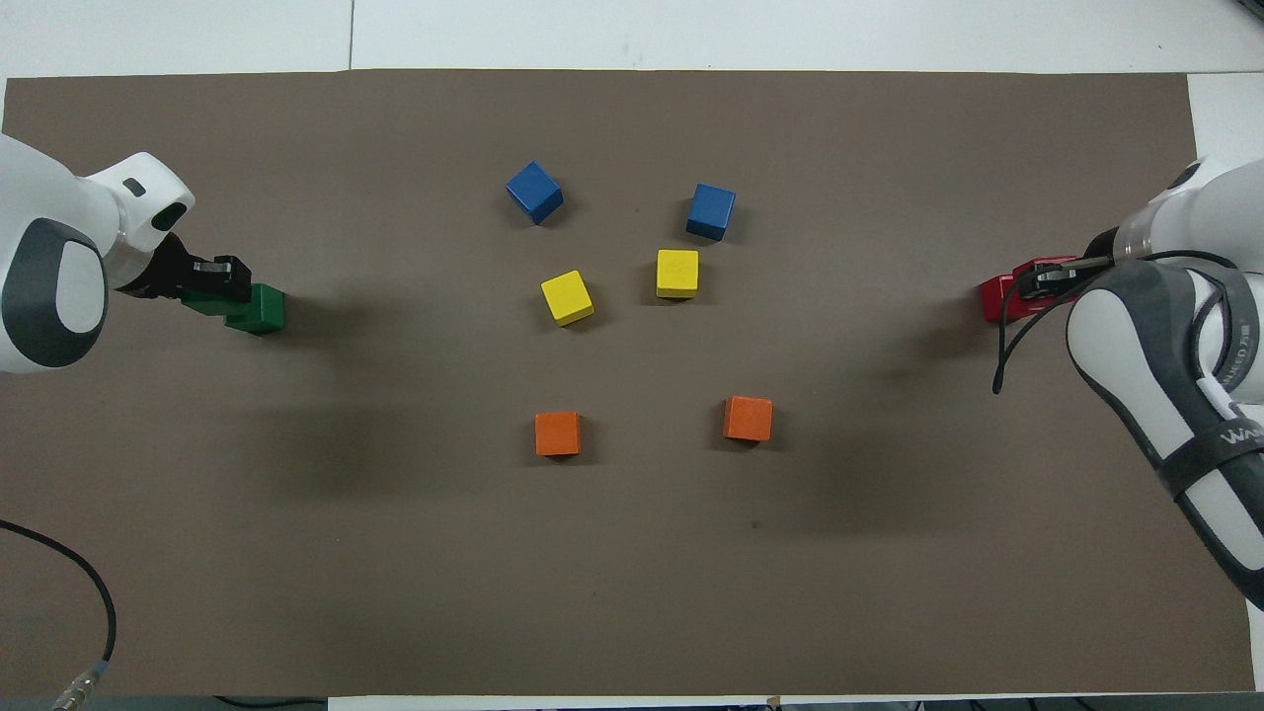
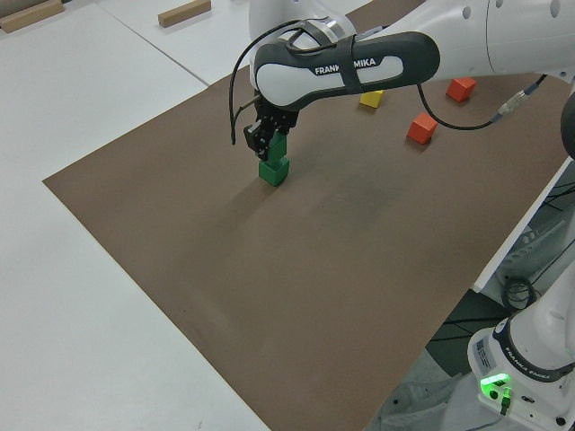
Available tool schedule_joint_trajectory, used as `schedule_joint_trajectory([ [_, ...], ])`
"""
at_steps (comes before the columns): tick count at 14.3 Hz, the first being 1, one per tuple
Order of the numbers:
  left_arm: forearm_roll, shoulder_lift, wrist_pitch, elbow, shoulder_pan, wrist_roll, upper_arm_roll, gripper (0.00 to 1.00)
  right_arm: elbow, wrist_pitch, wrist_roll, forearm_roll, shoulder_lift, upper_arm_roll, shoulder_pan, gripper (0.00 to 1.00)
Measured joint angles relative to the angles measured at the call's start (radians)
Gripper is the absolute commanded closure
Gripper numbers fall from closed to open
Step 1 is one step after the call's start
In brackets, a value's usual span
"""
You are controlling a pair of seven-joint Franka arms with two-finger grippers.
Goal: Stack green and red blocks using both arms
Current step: 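Carry both blocks over their matching blocks with the left and right grippers, then stack the green with the left gripper while the right gripper lowers red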
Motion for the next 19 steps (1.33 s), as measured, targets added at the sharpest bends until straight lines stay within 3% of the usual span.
schedule_joint_trajectory([
  [19,-0.001,0.0,0.053,-0.042,0.0,-0.015,-0.007,1.0,-0.013,0.07,0.0,0.0,0.037,0.009,-0.001,1.0],
])
